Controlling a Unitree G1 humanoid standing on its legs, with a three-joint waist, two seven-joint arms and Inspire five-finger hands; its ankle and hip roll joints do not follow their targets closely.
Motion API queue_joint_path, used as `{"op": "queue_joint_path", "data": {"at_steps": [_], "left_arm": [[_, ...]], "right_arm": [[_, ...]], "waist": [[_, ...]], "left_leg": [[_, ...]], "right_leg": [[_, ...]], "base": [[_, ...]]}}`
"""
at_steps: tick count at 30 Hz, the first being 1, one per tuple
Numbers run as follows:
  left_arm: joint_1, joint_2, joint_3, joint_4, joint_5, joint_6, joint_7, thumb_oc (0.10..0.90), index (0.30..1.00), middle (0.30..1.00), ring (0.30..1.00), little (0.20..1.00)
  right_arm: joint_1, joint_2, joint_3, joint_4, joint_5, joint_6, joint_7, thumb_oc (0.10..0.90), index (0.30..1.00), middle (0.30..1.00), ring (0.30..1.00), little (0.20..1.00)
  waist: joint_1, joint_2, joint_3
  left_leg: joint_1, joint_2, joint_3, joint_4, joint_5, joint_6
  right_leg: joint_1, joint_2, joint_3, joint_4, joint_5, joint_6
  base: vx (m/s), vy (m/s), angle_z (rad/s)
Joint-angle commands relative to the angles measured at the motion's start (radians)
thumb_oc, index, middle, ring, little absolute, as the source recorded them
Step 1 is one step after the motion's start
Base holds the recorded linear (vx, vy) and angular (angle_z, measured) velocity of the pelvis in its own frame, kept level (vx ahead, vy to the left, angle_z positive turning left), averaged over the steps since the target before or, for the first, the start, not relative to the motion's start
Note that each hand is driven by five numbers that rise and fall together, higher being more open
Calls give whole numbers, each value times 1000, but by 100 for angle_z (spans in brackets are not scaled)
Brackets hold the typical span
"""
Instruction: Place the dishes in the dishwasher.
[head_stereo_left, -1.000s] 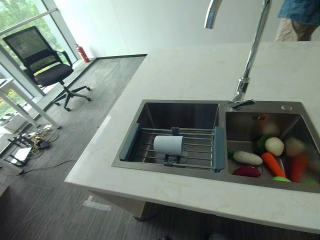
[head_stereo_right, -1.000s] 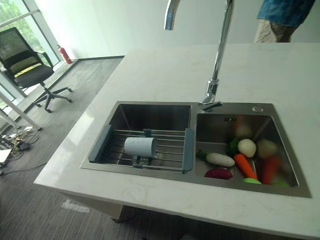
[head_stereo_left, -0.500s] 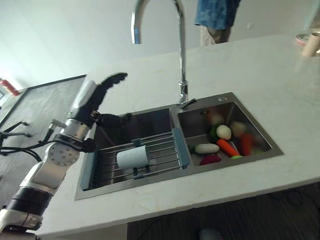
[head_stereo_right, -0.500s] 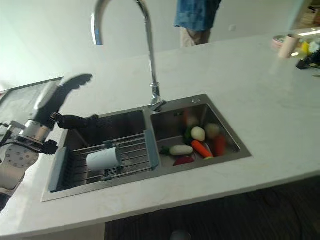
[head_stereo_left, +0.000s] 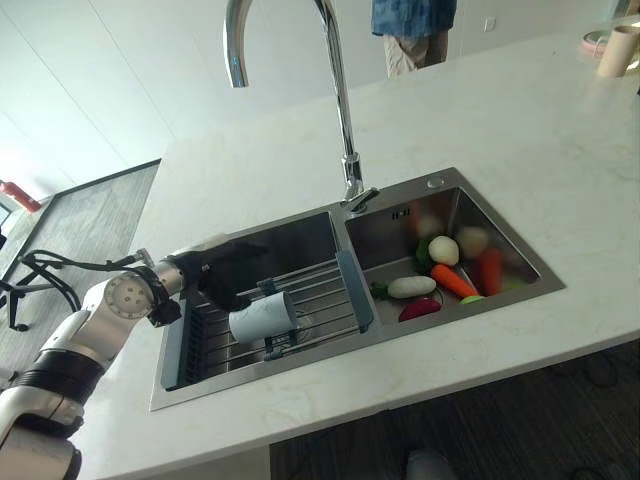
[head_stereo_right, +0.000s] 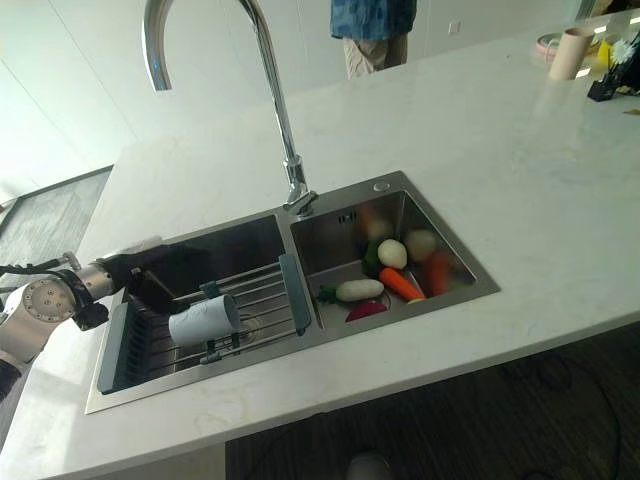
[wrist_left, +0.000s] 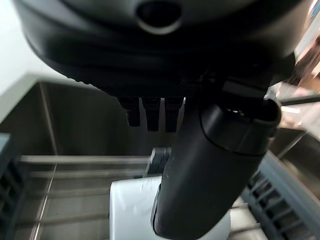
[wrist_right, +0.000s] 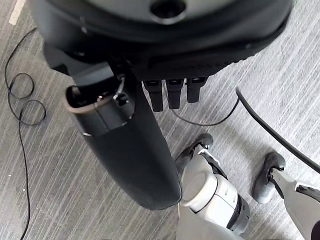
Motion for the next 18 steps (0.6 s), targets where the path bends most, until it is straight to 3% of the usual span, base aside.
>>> {"op": "queue_joint_path", "data": {"at_steps": [1, 7, 18], "left_arm": [[-151, 121, 106, -53, -95, 41, -67, 800, 900, 900, 900, 900], [-167, 190, 104, -93, -187, 124, -175, 800, 900, 900, 900, 900], [-144, 243, 138, -156, -223, 145, -191, 800, 900, 900, 900, 900]], "right_arm": [[-6, -18, -15, 15, 15, -25, 3, 800, 900, 900, 900, 900], [-23, -28, 3, 1, 9, -27, 2, 800, 900, 900, 900, 900], [-40, -36, 27, -12, 10, -10, -5, 800, 900, 900, 900, 900]], "waist": [[-8, -13, -30], [14, -5, -32], [45, -14, -35]], "left_leg": [[-68, -3, -73, 135, -132, 18], [-79, -10, -90, 135, -126, 19], [-105, -19, -119, 135, -114, 23]], "right_leg": [[107, -72, 7, -89, 7, 171], [103, -76, 0, -89, 6, 170], [91, -77, -12, -89, 7, 164]], "base": [[32, 36, 2], [7, 5, 0], [28, 7, 9]]}}
